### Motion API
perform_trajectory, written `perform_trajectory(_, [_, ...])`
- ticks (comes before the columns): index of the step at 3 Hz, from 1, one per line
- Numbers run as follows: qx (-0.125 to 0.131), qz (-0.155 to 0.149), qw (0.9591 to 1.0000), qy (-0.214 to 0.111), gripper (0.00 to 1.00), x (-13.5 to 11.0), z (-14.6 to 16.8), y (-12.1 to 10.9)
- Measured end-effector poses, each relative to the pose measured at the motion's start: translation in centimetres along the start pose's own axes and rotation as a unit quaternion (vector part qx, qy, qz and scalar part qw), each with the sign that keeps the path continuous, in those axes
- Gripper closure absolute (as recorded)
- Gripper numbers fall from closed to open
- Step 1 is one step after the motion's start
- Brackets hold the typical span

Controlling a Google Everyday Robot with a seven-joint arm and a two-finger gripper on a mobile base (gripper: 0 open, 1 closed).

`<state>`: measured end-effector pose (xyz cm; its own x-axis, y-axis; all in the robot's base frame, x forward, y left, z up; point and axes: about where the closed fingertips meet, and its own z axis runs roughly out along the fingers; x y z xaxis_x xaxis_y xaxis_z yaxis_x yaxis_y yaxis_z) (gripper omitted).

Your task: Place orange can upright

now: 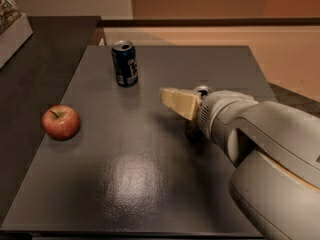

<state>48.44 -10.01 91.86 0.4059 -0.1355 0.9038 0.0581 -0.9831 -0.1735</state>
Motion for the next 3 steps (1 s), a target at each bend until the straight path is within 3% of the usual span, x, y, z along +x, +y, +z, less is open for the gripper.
perform_trajectory(3, [0.073, -0.029, 0.9968, -0.011, 0.0, -1.8, 2.1, -0.6])
